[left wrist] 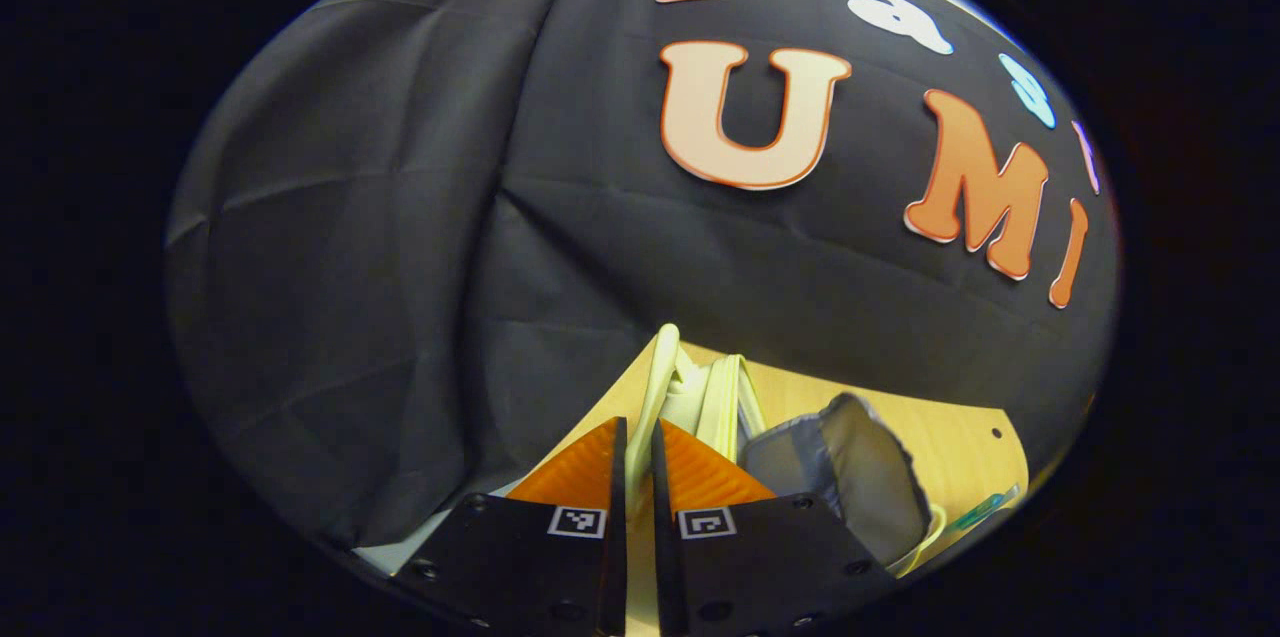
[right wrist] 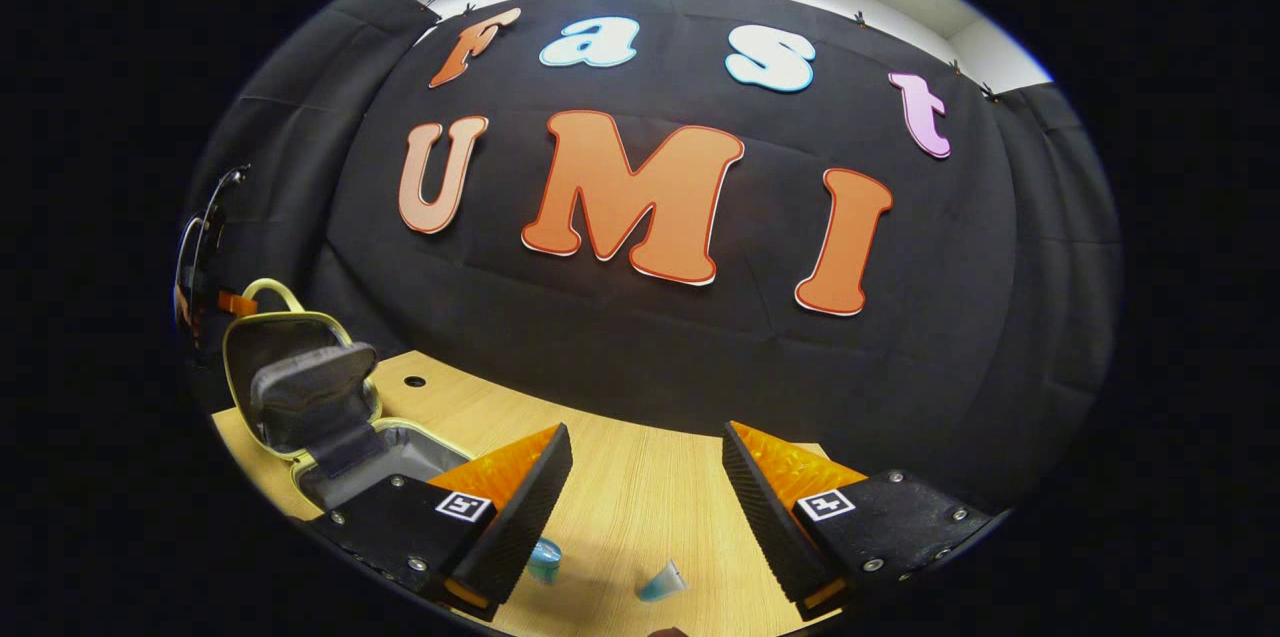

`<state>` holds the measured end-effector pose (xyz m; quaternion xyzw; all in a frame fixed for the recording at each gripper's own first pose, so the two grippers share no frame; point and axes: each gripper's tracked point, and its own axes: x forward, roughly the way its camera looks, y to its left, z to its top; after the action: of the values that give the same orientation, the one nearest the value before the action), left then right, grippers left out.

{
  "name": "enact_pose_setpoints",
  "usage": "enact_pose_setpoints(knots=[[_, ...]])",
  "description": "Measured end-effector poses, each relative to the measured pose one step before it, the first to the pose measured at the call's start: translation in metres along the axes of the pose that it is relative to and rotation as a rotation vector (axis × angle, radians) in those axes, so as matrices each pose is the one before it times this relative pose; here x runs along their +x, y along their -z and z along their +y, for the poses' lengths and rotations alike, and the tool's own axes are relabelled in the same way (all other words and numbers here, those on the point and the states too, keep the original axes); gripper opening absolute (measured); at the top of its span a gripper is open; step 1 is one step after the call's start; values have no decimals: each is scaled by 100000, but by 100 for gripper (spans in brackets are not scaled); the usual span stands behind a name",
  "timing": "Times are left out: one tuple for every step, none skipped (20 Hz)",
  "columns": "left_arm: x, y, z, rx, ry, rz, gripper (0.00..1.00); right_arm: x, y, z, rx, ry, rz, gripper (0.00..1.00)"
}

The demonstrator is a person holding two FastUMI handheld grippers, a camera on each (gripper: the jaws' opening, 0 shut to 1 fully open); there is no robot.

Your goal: First open the suitcase, pack the skin care products into it, and then close the suitcase.

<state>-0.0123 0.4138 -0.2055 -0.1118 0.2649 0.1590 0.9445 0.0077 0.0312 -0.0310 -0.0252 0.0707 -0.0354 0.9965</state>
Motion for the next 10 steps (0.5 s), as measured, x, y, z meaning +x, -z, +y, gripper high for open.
enact_pose_setpoints(knots=[[820, 727, 1210, 464, -1651, 2114, 12, -105, 96, 156, 97, 305, 484, 95], [741, 802, 1145, 469, -1574, 2221, 12, -54, 91, 149, 41, 239, 474, 95], [789, 878, 896, 671, -1647, 2723, 12, -133, 110, 34, -76, 470, 332, 95], [873, 997, 1024, 1059, -1834, 2682, 12, -56, 68, 46, -105, 446, 466, 95], [692, 1053, 995, 1462, -1824, 2632, 12, -100, 111, 108, 14, 504, 444, 95], [1051, 1200, 1018, 1719, -1894, 3024, 12, -169, 141, 67, 153, 405, 468, 95], [1061, 1095, 1146, 1951, -2567, 2868, 12, -80, 166, 45, 160, 340, 653, 95], [917, 994, 724, 1281, -1254, 2627, 12, -117, 156, 46, 39, 406, 582, 95], [208, 426, -234, 612, -1078, 2149, 12, -187, 282, 41, -47, 324, 668, 95], [531, 714, 473, 429, -2091, 1331, 12, -200, 222, 32, -120, 314, 485, 95]])
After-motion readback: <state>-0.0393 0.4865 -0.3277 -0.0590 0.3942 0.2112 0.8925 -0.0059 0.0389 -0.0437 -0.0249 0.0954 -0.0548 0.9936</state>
